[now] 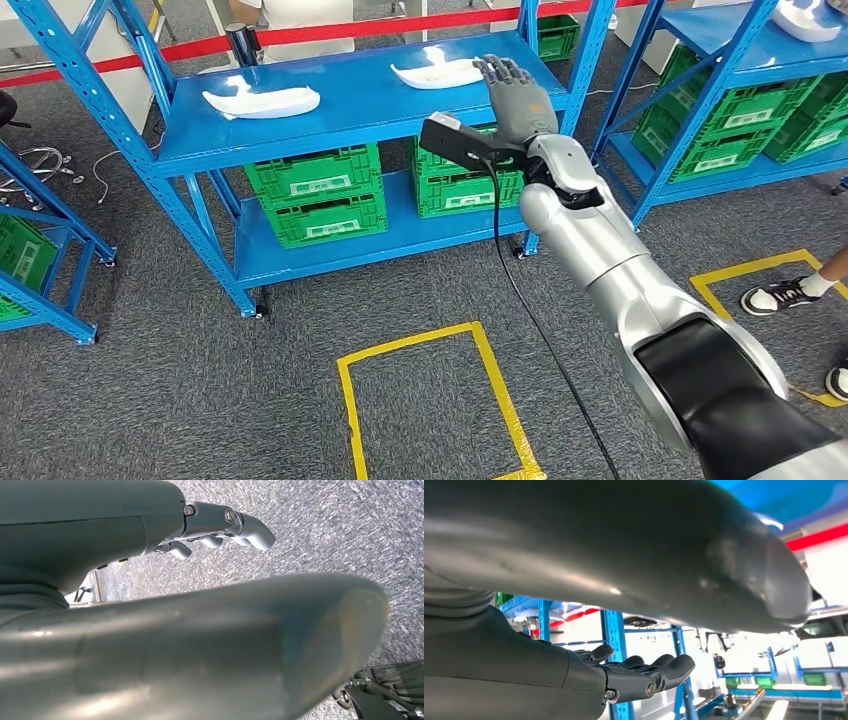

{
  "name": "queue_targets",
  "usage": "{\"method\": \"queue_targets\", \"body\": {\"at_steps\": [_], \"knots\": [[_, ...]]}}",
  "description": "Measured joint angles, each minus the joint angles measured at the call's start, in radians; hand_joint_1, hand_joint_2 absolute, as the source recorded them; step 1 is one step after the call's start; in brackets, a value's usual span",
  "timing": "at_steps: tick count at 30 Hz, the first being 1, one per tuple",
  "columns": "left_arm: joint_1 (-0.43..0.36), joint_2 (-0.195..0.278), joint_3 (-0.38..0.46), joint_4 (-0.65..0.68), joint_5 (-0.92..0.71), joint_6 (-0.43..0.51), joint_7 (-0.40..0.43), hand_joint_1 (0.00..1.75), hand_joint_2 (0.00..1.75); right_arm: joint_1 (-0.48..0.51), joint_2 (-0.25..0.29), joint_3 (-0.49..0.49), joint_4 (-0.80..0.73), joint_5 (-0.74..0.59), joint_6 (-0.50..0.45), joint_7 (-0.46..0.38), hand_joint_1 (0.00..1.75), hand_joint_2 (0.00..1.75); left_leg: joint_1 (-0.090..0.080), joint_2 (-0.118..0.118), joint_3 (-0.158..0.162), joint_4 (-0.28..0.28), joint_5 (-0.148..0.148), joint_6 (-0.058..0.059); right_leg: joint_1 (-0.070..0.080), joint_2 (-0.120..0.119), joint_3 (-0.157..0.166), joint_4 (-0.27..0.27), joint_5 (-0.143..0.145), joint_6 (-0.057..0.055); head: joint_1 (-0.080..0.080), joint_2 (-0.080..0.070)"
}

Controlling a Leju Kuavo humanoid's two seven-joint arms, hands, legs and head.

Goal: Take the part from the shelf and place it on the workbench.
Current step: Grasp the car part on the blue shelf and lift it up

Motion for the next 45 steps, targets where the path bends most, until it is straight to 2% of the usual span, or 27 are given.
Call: {"method": "queue_targets", "body": {"at_steps": [8,13,16,18,20,21,22,23,25,26,27,30,32,33,34,36,37,38,39,41,42,43,45], "knots": [[0.012,0.002,0.000,0.001,-0.012,0.003,0.011,0.00,0.00,0.124,0.000,0.081,0.026,0.035,-0.086,0.007,0.00,0.00,-0.001,0.000,-0.001,0.003,-0.001,0.002,-0.002,0.000,0.000,-0.002,0.001,0.001,0.000,0.000],[0.013,0.006,0.000,0.002,-0.011,0.005,0.008,0.00,0.00,0.205,-0.001,0.121,0.019,0.039,-0.090,0.007,0.00,0.00,-0.003,0.000,-0.005,0.010,-0.006,0.010,-0.006,0.000,-0.001,-0.004,0.003,0.007,0.000,0.000],[0.013,0.008,0.001,0.002,-0.012,0.009,0.004,0.00,0.00,0.220,-0.005,0.135,0.006,0.033,-0.094,0.010,0.00,0.00,0.003,0.005,0.000,-0.006,0.002,0.023,-0.005,0.000,-0.004,-0.004,0.001,0.017,0.000,0.000],[0.013,0.008,0.001,0.002,-0.014,0.010,0.002,0.00,0.00,0.224,-0.011,0.140,0.000,0.029,-0.100,0.010,0.00,0.00,0.011,0.009,0.007,-0.021,0.010,0.033,-0.002,-0.003,-0.037,0.059,-0.031,0.020,0.001,0.000],[0.013,0.008,0.001,0.002,-0.016,0.010,0.002,0.00,0.00,0.235,-0.020,0.143,-0.005,0.026,-0.104,0.010,0.00,0.00,0.011,0.011,0.008,-0.022,0.009,0.037,-0.003,-0.005,-0.106,0.187,-0.083,0.024,0.001,0.000],[0.014,0.008,0.001,0.003,-0.017,0.010,0.002,0.00,0.00,0.245,-0.024,0.145,-0.009,0.025,-0.105,0.011,0.00,0.00,0.011,0.011,0.008,-0.021,0.007,0.037,-0.004,-0.005,-0.138,0.241,-0.097,0.026,0.001,0.000],[0.015,0.008,0.001,0.003,-0.017,0.010,0.002,0.00,0.00,0.255,-0.029,0.146,-0.014,0.025,-0.106,0.014,0.00,0.00,0.013,0.011,0.008,-0.019,0.005,0.035,-0.006,-0.006,-0.156,0.262,-0.092,0.029,0.001,0.000],[0.017,0.007,0.001,0.003,-0.017,0.010,0.002,0.00,0.00,0.264,-0.032,0.148,-0.021,0.025,-0.107,0.018,0.00,0.00,0.015,0.010,0.009,-0.015,0.001,0.031,-0.008,-0.007,-0.154,0.244,-0.067,0.031,0.001,0.000],[0.019,0.007,0.001,0.003,-0.017,0.010,0.002,0.00,0.00,0.273,-0.038,0.150,-0.037,0.026,-0.110,0.024,0.00,0.00,0.020,0.010,0.009,-0.002,-0.012,0.018,-0.012,-0.008,-0.106,0.123,0.003,0.036,0.001,0.000],[0.018,0.008,0.001,0.003,-0.017,0.010,0.002,0.00,0.00,0.275,-0.039,0.152,-0.046,0.027,-0.111,0.027,0.00,0.00,0.021,0.009,0.007,0.006,-0.019,0.010,-0.012,-0.006,-0.080,0.066,0.024,0.035,0.001,0.000],[0.018,0.009,0.001,0.003,-0.017,0.010,0.002,0.00,0.00,0.278,-0.040,0.153,-0.054,0.027,-0.111,0.029,0.00,0.00,0.020,0.009,0.005,0.012,-0.024,0.003,-0.011,-0.004,-0.064,0.031,0.032,0.031,0.000,0.000],[0.020,0.009,0.002,0.003,-0.017,0.010,0.002,0.00,0.00,0.294,-0.046,0.158,-0.076,0.030,-0.112,0.038,0.00,0.00,0.020,0.006,0.004,0.010,-0.028,-0.016,-0.005,-0.001,-0.059,0.021,0.025,0.006,-0.001,0.000],[0.022,0.008,0.002,0.002,-0.017,0.010,0.001,0.00,0.00,0.298,-0.049,0.160,-0.093,0.031,-0.111,0.041,0.00,0.00,0.022,0.018,0.001,0.023,-0.037,-0.026,-0.006,-0.002,-0.052,0.017,0.024,-0.009,-0.003,0.000],[0.021,0.008,0.002,0.002,-0.017,0.010,0.000,0.00,0.00,0.299,-0.051,0.161,-0.102,0.031,-0.111,0.041,0.00,0.00,0.022,0.027,-0.014,0.055,-0.053,-0.029,-0.008,-0.004,-0.047,0.014,0.022,-0.016,-0.004,0.000],[0.020,0.008,0.002,0.002,-0.018,0.011,-0.001,0.00,0.00,0.301,-0.054,0.161,-0.109,0.031,-0.110,0.041,0.00,0.00,0.021,0.035,-0.044,0.110,-0.075,-0.031,-0.008,-0.006,-0.042,0.013,0.019,-0.022,-0.006,0.000],[0.019,0.009,0.002,0.002,-0.019,0.011,-0.001,0.00,0.00,0.310,-0.061,0.162,-0.116,0.031,-0.108,0.043,0.00,0.00,0.020,0.040,-0.125,0.248,-0.121,-0.031,-0.005,-0.011,-0.037,0.013,0.012,-0.028,-0.008,0.000],[0.020,0.009,0.002,0.002,-0.021,0.011,-0.001,0.00,0.00,0.315,-0.065,0.162,-0.119,0.031,-0.107,0.044,0.00,0.00,0.020,0.040,-0.156,0.294,-0.126,-0.031,-0.003,-0.013,-0.034,0.013,0.009,-0.030,-0.008,0.000],[0.021,0.009,0.002,0.002,-0.022,0.010,-0.001,0.00,0.00,0.320,-0.069,0.162,-0.123,0.031,-0.107,0.045,0.00,0.00,0.020,0.040,-0.169,0.302,-0.111,-0.029,-0.002,-0.014,-0.030,0.013,0.006,-0.029,-0.008,0.000],[0.023,0.009,0.002,0.002,-0.023,0.010,0.000,0.00,0.00,0.322,-0.073,0.162,-0.129,0.031,-0.107,0.045,0.00,0.00,0.019,0.040,-0.161,0.267,-0.076,-0.025,-0.002,-0.014,-0.024,0.013,0.002,-0.028,-0.008,0.000],[0.024,0.009,0.002,0.003,-0.024,0.009,0.001,0.00,0.00,0.323,-0.080,0.162,-0.142,0.030,-0.108,0.046,0.00,0.00,0.017,0.044,-0.105,0.132,0.004,-0.017,0.000,-0.013,-0.011,0.014,-0.008,-0.020,-0.008,0.000],[0.023,0.009,0.002,0.003,-0.024,0.009,0.002,0.00,0.00,0.323,-0.085,0.162,-0.148,0.030,-0.107,0.047,0.00,0.00,0.014,0.047,-0.079,0.075,0.024,-0.013,0.001,-0.013,-0.007,0.014,-0.013,-0.015,-0.008,0.000],[0.022,0.009,0.002,0.003,-0.024,0.009,0.001,0.00,0.00,0.323,-0.090,0.162,-0.155,0.030,-0.107,0.049,0.00,0.00,0.011,0.048,-0.064,0.041,0.028,-0.008,0.003,-0.014,-0.006,0.013,-0.016,-0.008,-0.009,0.000],[0.022,0.009,0.002,0.003,-0.024,0.009,0.000,0.00,0.00,0.323,-0.101,0.162,-0.167,0.030,-0.105,0.053,0.00,0.00,0.007,0.047,-0.057,0.026,0.018,0.002,0.005,-0.015,-0.004,0.007,-0.018,0.005,-0.009,0.000]]}}
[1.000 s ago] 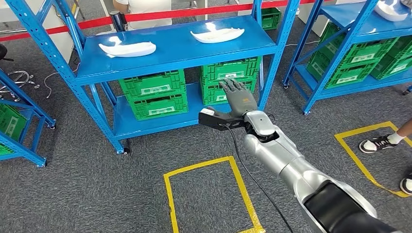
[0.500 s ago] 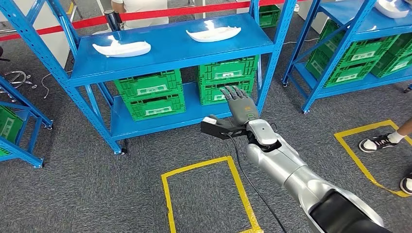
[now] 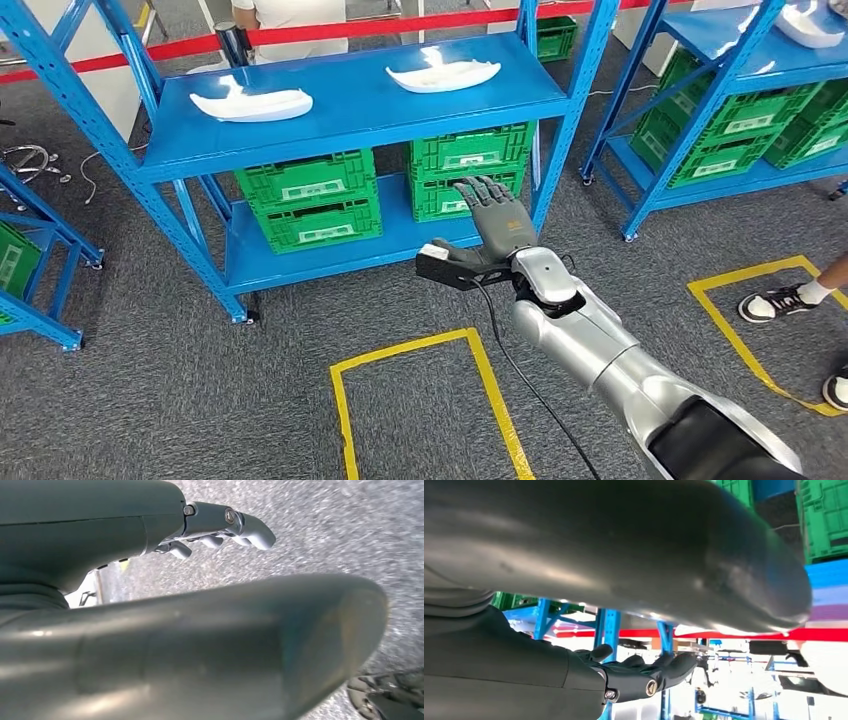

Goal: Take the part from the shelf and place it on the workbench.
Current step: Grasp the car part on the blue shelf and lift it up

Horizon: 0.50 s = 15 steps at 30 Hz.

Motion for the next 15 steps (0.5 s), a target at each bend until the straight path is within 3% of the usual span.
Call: {"method": "queue_targets", "body": {"at_steps": [2,3,4,6,7,8,9,11,12,13,15], "knots": [[0.003,-0.001,0.001,0.000,0.001,0.000,-0.002,0.00,0.00,0.000,-0.012,-0.001,-0.016,0.000,0.001,0.005,0.00,0.00,0.003,-0.002,0.007,-0.005,-0.002,0.014,-0.003,-0.001,0.001,0.006,-0.008,0.012,0.001,0.000],[0.004,-0.001,0.002,0.000,0.001,0.000,-0.003,0.00,0.00,-0.001,-0.019,-0.003,-0.025,0.000,0.002,0.007,0.00,0.00,0.005,-0.003,0.012,-0.008,-0.003,0.021,-0.003,-0.001,-0.012,0.033,-0.022,0.016,0.002,0.000],[0.004,-0.001,0.002,0.000,0.001,0.000,-0.004,0.00,0.00,-0.001,-0.028,-0.006,-0.034,0.000,0.003,0.011,0.00,0.00,0.006,-0.005,0.017,-0.011,-0.006,0.027,-0.003,-0.001,-0.038,0.083,-0.043,0.019,0.004,0.000],[0.004,-0.001,0.003,0.000,0.002,0.000,-0.007,0.00,0.00,0.003,-0.045,-0.013,-0.049,0.000,0.005,0.020,0.00,0.00,0.003,-0.007,0.025,-0.011,-0.015,0.036,-0.001,0.000,-0.120,0.221,-0.089,0.020,0.005,0.000],[0.005,-0.001,0.004,0.000,0.002,0.000,-0.007,0.00,0.00,0.009,-0.053,-0.017,-0.057,0.000,0.006,0.024,0.00,0.00,0.001,-0.009,0.031,-0.011,-0.021,0.038,-0.001,0.000,-0.155,0.271,-0.095,0.020,0.005,0.000],[0.006,-0.001,0.004,0.000,0.001,-0.001,-0.007,0.00,0.00,0.014,-0.063,-0.021,-0.065,0.000,0.007,0.027,0.00,0.00,0.000,-0.012,0.039,-0.011,-0.027,0.039,0.000,0.000,-0.175,0.286,-0.080,0.019,0.005,0.000],[0.007,-0.001,0.004,0.000,0.001,-0.001,-0.007,0.00,0.00,0.019,-0.072,-0.026,-0.074,-0.001,0.008,0.028,0.00,0.00,-0.001,-0.014,0.048,-0.010,-0.034,0.038,0.000,0.000,-0.174,0.260,-0.045,0.016,0.005,0.000],[0.007,-0.003,0.004,0.000,0.001,-0.003,-0.007,0.00,0.00,0.022,-0.090,-0.039,-0.092,-0.002,0.008,0.027,0.00,0.00,-0.002,-0.018,0.066,-0.010,-0.049,0.035,0.003,0.000,-0.125,0.126,0.044,0.007,0.004,0.000],[0.006,-0.005,0.004,0.001,0.001,-0.003,-0.007,0.00,0.00,0.022,-0.098,-0.045,-0.099,-0.002,0.009,0.027,0.00,0.00,-0.004,-0.020,0.072,-0.009,-0.056,0.031,0.007,0.000,-0.098,0.063,0.070,0.001,0.004,0.000],[0.005,-0.006,0.004,0.001,0.001,-0.004,-0.007,0.00,0.00,0.023,-0.105,-0.051,-0.105,-0.002,0.010,0.027,0.00,0.00,-0.004,-0.021,0.075,-0.010,-0.062,0.026,0.010,0.001,-0.080,0.022,0.079,-0.004,0.003,0.000],[0.005,-0.007,0.004,0.001,-0.001,-0.006,-0.007,0.00,0.00,0.028,-0.117,-0.062,-0.116,-0.003,0.013,0.027,0.00,0.00,-0.005,-0.022,0.079,-0.015,-0.069,0.014,0.016,0.002,-0.069,-0.001,0.068,-0.013,0.002,0.000]]}}
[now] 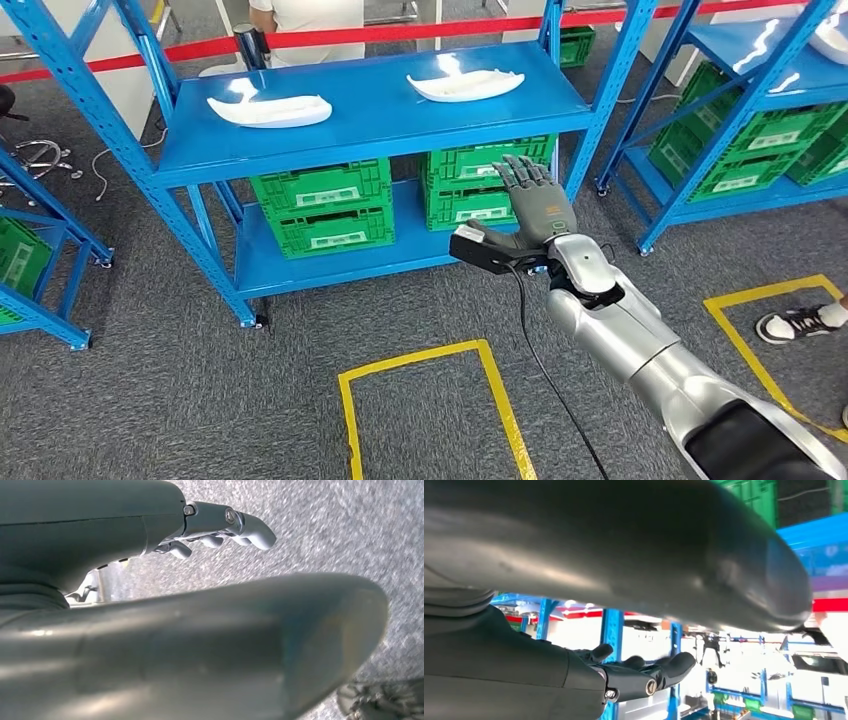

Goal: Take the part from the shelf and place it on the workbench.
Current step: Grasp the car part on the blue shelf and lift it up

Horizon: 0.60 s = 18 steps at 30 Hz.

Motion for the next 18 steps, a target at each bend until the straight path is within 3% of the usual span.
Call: {"method": "queue_targets", "body": {"at_steps": [2,4,6,7,8,9,10,11,12,14,16,18], "knots": [[0.002,0.001,0.000,-0.001,-0.001,-0.002,0.001,0.00,0.00,0.007,-0.009,-0.011,-0.013,-0.001,0.001,0.000,0.00,0.00,0.000,0.002,0.006,0.001,-0.009,-0.011,-0.007,0.001,0.014,-0.008,-0.008,-0.010,0.000,0.000],[0.000,0.000,0.000,-0.003,-0.002,-0.002,0.000,0.00,0.00,0.012,-0.014,-0.020,-0.024,0.000,0.002,0.000,0.00,0.00,0.000,0.008,-0.019,0.063,-0.033,-0.020,-0.016,0.000,0.040,-0.018,-0.018,-0.020,-0.003,0.000],[-0.001,0.000,0.000,-0.003,-0.003,-0.003,-0.001,0.00,0.00,0.023,-0.018,-0.028,-0.030,0.004,0.003,0.001,0.00,0.00,0.002,0.013,-0.101,0.197,-0.069,-0.028,-0.017,-0.001,0.061,-0.020,-0.034,-0.025,-0.005,0.000],[0.000,0.001,0.000,-0.003,-0.004,-0.003,-0.001,0.00,0.00,0.033,-0.018,-0.032,-0.034,0.007,0.003,0.002,0.00,0.00,0.004,0.014,-0.146,0.256,-0.075,-0.031,-0.017,-0.001,0.072,-0.020,-0.043,-0.024,-0.005,0.000],[0.003,0.001,0.000,-0.002,-0.005,-0.003,0.000,0.00,0.00,0.045,-0.018,-0.036,-0.038,0.012,0.004,0.004,0.00,0.00,0.004,0.015,-0.179,0.286,-0.062,-0.032,-0.017,-0.001,0.084,-0.020,-0.053,-0.024,-0.005,0.000],[0.006,0.002,0.000,-0.002,-0.006,-0.003,0.000,0.00,0.00,0.055,-0.019,-0.040,-0.042,0.016,0.004,0.006,0.00,0.00,0.004,0.015,-0.191,0.272,-0.027,-0.033,-0.019,0.000,0.099,-0.020,-0.065,-0.022,-0.005,0.000],[0.008,0.002,0.000,-0.002,-0.007,-0.003,0.001,0.00,0.00,0.064,-0.019,-0.045,-0.045,0.019,0.004,0.009,0.00,0.00,0.005,0.016,-0.185,0.223,0.024,-0.033,-0.020,0.000,0.114,-0.020,-0.076,-0.019,-0.005,0.000],[0.010,0.003,0.000,-0.002,-0.008,-0.003,0.001,0.00,0.00,0.069,-0.020,-0.049,-0.048,0.021,0.004,0.010,0.00,0.00,0.005,0.018,-0.167,0.152,0.078,-0.033,-0.022,0.001,0.126,-0.020,-0.088,-0.014,-0.005,0.000],[0.010,0.004,0.000,-0.001,-0.009,-0.003,0.001,0.00,0.00,0.073,-0.020,-0.054,-0.051,0.023,0.003,0.010,0.00,0.00,0.003,0.019,-0.143,0.087,0.111,-0.031,-0.021,0.002,0.137,-0.020,-0.101,-0.008,-0.006,0.000],[0.008,0.004,0.001,0.000,-0.010,-0.003,-0.001,0.00,0.00,0.080,-0.024,-0.062,-0.056,0.023,-0.001,0.006,0.00,0.00,-0.001,0.020,-0.111,0.018,0.121,-0.016,-0.019,0.003,0.149,-0.023,-0.116,0.007,-0.009,0.000],[0.007,0.005,0.003,0.000,-0.010,-0.003,-0.003,0.00,0.00,0.091,-0.029,-0.071,-0.061,0.023,-0.006,0.000,0.00,0.00,-0.002,0.018,-0.099,0.009,0.101,0.005,-0.018,0.002,0.158,-0.021,-0.113,0.019,-0.008,0.000],[0.010,0.005,0.005,-0.001,-0.011,-0.003,-0.006,0.00,0.00,0.103,-0.033,-0.084,-0.065,0.023,-0.011,-0.003,0.00,0.00,-0.001,0.014,-0.083,0.003,0.089,0.021,-0.018,-0.001,0.138,0.038,-0.109,0.025,-0.003,0.000]]}}
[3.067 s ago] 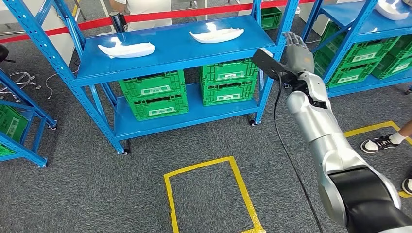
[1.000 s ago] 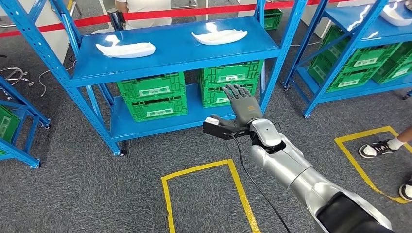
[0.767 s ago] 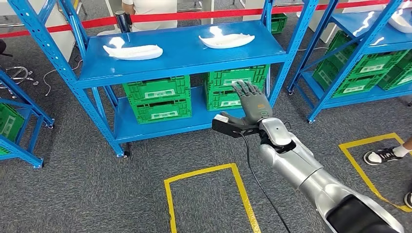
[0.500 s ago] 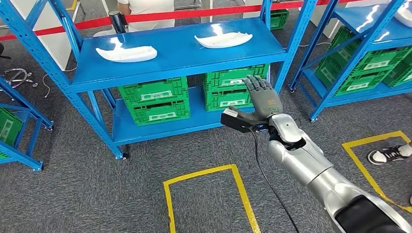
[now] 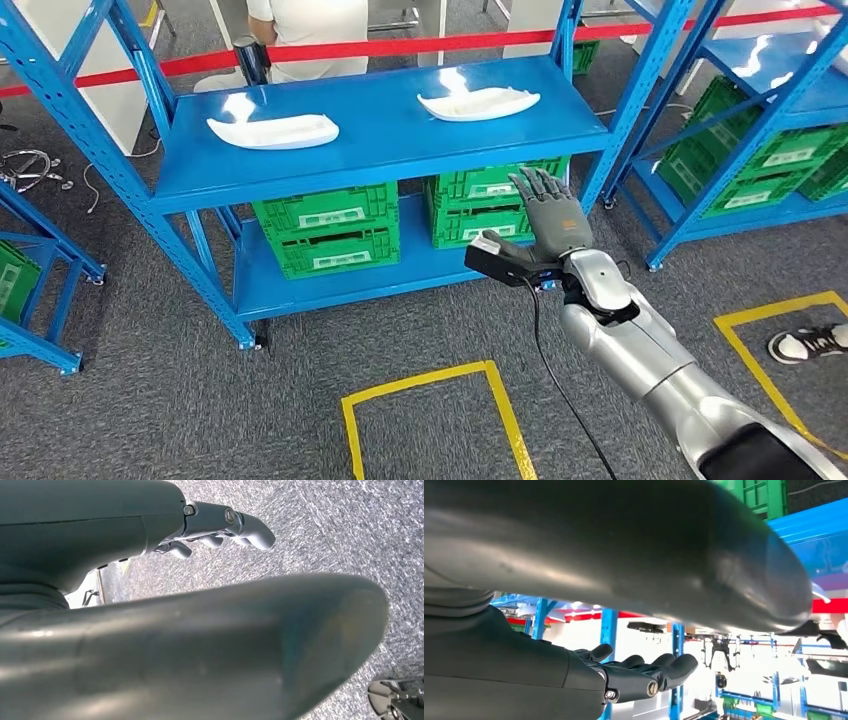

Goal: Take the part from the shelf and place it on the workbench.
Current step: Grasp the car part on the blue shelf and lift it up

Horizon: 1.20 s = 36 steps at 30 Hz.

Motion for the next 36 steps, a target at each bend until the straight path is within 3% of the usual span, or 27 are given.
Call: {"method": "queue_targets", "body": {"at_steps": [2,4,5,6,7,9,11,15,17,19,21,22,23,25,26,27,30,32,34,36], "knots": [[0.003,0.000,0.000,0.000,-0.003,0.000,-0.003,0.00,0.00,0.016,-0.003,-0.017,-0.002,0.005,-0.004,0.000,0.00,0.00,0.000,-0.003,0.018,-0.002,-0.014,0.013,0.002,-0.002,-0.066,0.114,-0.022,0.004,0.004,0.000],[0.004,0.000,0.000,0.000,-0.008,0.000,-0.003,0.00,0.00,0.045,-0.004,-0.038,-0.004,0.016,-0.009,0.002,0.00,0.00,-0.002,-0.008,0.034,-0.002,-0.030,0.018,0.003,-0.001,-0.149,0.208,-0.068,0.006,0.005,0.000],[0.005,0.000,0.000,0.000,-0.009,-0.001,-0.002,0.00,0.00,0.063,-0.004,-0.050,-0.006,0.022,-0.012,0.001,0.00,0.00,-0.004,-0.011,0.044,-0.002,-0.039,0.019,0.004,-0.001,-0.180,0.226,-0.082,0.005,0.005,0.000],[0.006,0.000,0.000,0.001,-0.011,-0.001,-0.002,0.00,0.00,0.080,-0.004,-0.061,-0.009,0.028,-0.014,0.001,0.00,0.00,-0.006,-0.014,0.056,-0.002,-0.049,0.018,0.005,-0.001,-0.197,0.215,-0.077,0.002,0.005,0.000],[0.007,0.000,0.000,0.001,-0.013,-0.001,-0.002,0.00,0.00,0.093,-0.004,-0.070,-0.013,0.033,-0.016,0.000,0.00,0.00,-0.008,-0.015,0.069,-0.002,-0.059,0.018,0.007,-0.001,-0.199,0.173,-0.048,-0.004,0.006,0.000],[0.008,-0.001,0.000,0.001,-0.014,-0.001,-0.001,0.00,0.00,0.108,-0.004,-0.090,-0.020,0.042,-0.017,0.000,0.00,0.00,-0.013,-0.015,0.095,-0.001,-0.080,0.015,0.016,-0.001,-0.178,0.048,0.058,-0.021,0.005,0.000],[0.005,-0.003,0.001,0.001,-0.015,-0.001,-0.002,0.00,0.00,0.115,-0.004,-0.108,-0.025,0.049,-0.015,0.001,0.00,0.00,-0.015,-0.016,0.107,-0.003,-0.098,0.007,0.026,0.003,-0.159,-0.027,0.110,-0.035,0.004,0.000],[0.007,-0.002,0.002,0.000,-0.014,0.002,-0.004,0.00,0.00,0.126,-0.004,-0.139,-0.043,0.062,-0.007,0.002,0.00,0.00,-0.018,-0.012,0.118,0.034,-0.103,-0.015,0.021,0.006,-0.119,-0.049,0.106,-0.054,0.003,0.000],[0.005,-0.003,0.002,0.000,-0.014,0.003,-0.008,0.00,0.00,0.130,-0.004,-0.155,-0.053,0.064,-0.004,0.001,0.00,0.00,-0.015,-0.006,0.069,0.123,-0.113,-0.024,0.015,0.005,-0.094,-0.053,0.096,-0.061,0.000,0.000],[0.005,-0.004,0.002,-0.001,-0.013,0.003,-0.011,0.00,0.00,0.142,-0.004,-0.172,-0.063,0.065,-0.002,-0.002,0.00,0.00,-0.010,-0.002,-0.012,0.231,-0.157,-0.034,0.013,0.004,-0.075,-0.053,0.078,-0.062,-0.002,0.000],[0.009,-0.003,0.002,0.000,-0.013,0.003,-0.010,0.00,0.00,0.160,-0.004,-0.187,-0.071,0.067,-0.001,-0.003,0.00,0.00,-0.007,0.000,-0.066,0.260,-0.198,-0.039,0.011,0.005,-0.050,-0.053,0.055,-0.061,-0.002,0.000],[0.012,-0.002,0.002,0.000,-0.013,0.003,-0.009,0.00,0.00,0.167,-0.004,-0.195,-0.074,0.067,-0.001,-0.003,0.00,0.00,-0.006,0.001,-0.073,0.231,-0.192,-0.040,0.010,0.005,-0.035,-0.053,0.043,-0.059,-0.003,0.000],[0.015,-0.001,0.002,0.001,-0.013,0.003,-0.009,0.00,0.00,0.173,-0.004,-0.201,-0.078,0.068,-0.001,-0.003,0.00,0.00,-0.006,0.001,-0.069,0.180,-0.157,-0.040,0.009,0.006,-0.020,-0.053,0.031,-0.057,-0.003,0.000],[0.018,0.000,0.003,0.002,-0.014,0.003,-0.009,0.00,0.00,0.178,-0.004,-0.214,-0.084,0.068,0.000,-0.003,0.00,0.00,-0.005,0.004,-0.055,0.063,-0.040,-0.034,0.009,0.007,0.000,-0.052,0.008,-0.047,-0.005,0.000],[0.018,0.000,0.003,0.003,-0.014,0.002,-0.009,0.00,0.00,0.179,-0.005,-0.219,-0.087,0.068,0.000,-0.004,0.00,0.00,-0.006,0.005,-0.049,0.026,0.003,-0.029,0.010,0.008,0.006,-0.054,-0.002,-0.040,-0.006,0.000],[0.018,0.000,0.003,0.003,-0.014,0.002,-0.008,0.00,0.00,0.180,-0.006,-0.225,-0.091,0.068,0.000,-0.004,0.00,0.00,-0.007,0.004,-0.046,0.006,0.027,-0.022,0.011,0.009,0.011,-0.054,-0.007,-0.033,-0.007,0.000],[0.017,-0.001,0.007,0.002,-0.013,0.002,-0.006,0.00,0.00,0.181,-0.010,-0.241,-0.105,0.069,0.000,-0.005,0.00,0.00,-0.006,0.002,-0.024,-0.003,0.020,-0.001,0.012,0.008,0.006,-0.022,0.003,-0.017,-0.006,0.000],[0.016,-0.001,0.011,0.001,-0.013,0.003,-0.008,0.00,0.00,0.178,-0.012,-0.249,-0.108,0.070,0.001,-0.006,0.00,0.00,-0.003,0.000,-0.007,-0.005,0.008,0.009,0.010,0.005,-0.055,0.076,0.002,-0.010,-0.004,0.000],[0.015,-0.001,0.014,0.001,-0.013,0.003,-0.009,0.00,0.00,0.179,-0.012,-0.253,-0.108,0.070,0.001,-0.008,0.00,0.00,-0.004,-0.001,0.010,-0.005,-0.009,0.014,0.010,0.004,-0.146,0.195,-0.046,-0.004,-0.003,0.000],[0.015,-0.001,0.016,0.001,-0.013,0.003,-0.009,0.00,0.00,0.183,-0.013,-0.254,-0.108,0.070,0.001,-0.009,0.00,0.00,-0.005,-0.002,0.032,-0.005,-0.029,0.015,0.010,0.004,-0.205,0.237,-0.092,-0.004,-0.003,0.000]]}}
